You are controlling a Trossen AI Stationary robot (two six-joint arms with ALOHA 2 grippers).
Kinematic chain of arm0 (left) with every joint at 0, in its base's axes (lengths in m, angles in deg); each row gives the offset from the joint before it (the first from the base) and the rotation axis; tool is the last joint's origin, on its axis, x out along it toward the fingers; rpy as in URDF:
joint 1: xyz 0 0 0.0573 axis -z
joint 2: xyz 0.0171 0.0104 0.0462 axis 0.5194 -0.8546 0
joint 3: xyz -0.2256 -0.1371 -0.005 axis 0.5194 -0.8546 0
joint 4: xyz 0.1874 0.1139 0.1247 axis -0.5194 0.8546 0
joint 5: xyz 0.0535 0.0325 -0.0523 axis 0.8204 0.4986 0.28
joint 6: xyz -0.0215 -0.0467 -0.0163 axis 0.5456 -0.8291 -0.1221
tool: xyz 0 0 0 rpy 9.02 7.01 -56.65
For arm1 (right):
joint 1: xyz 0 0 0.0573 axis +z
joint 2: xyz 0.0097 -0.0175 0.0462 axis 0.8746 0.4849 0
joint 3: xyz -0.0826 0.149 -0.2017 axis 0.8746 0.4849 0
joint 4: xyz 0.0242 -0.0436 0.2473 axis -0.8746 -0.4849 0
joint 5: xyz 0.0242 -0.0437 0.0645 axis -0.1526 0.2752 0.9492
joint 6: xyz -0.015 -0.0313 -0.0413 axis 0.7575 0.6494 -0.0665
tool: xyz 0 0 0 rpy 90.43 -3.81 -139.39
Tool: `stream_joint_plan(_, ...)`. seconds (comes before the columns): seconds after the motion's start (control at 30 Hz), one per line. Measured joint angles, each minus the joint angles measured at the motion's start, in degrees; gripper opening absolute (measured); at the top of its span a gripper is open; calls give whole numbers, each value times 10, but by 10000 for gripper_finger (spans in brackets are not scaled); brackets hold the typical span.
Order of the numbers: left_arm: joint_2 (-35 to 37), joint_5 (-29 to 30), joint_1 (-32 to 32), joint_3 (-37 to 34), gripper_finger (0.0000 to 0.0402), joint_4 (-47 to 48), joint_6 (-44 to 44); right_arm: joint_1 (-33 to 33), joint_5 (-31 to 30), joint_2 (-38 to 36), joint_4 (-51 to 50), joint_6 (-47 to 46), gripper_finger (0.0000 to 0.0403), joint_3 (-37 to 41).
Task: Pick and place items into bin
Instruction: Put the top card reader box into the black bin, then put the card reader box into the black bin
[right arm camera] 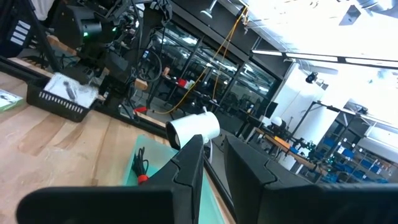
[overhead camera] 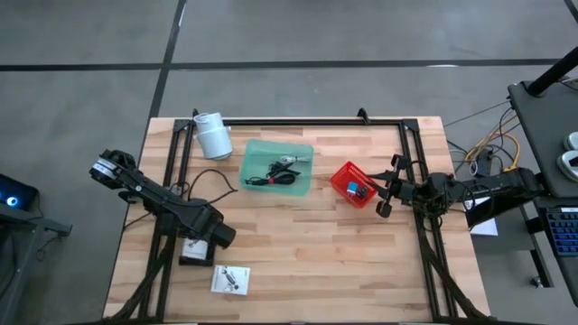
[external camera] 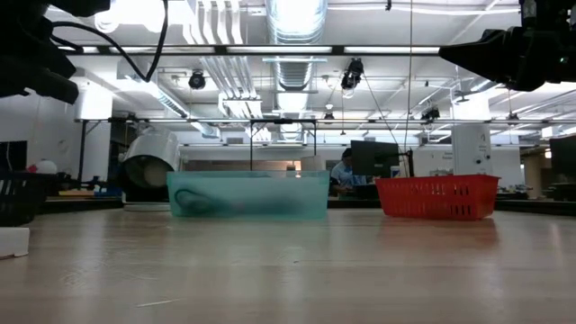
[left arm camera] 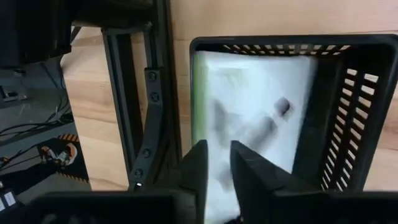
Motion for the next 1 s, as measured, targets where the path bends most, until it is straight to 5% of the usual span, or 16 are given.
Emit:
stream_joint_plan(0.3, 0, -1, 0, 0, 131, 3, 46, 0, 0, 0, 0, 0, 52, 0)
stream_joint_plan(0.7, 0, 17, 0, 55, 142, -7, 118, 0, 0, 0, 0, 0, 52, 0)
stream_joint_plan(1.0, -35, 91, 1, 64, 141, -278, 311, 0, 0, 0, 0, 1, 52, 0)
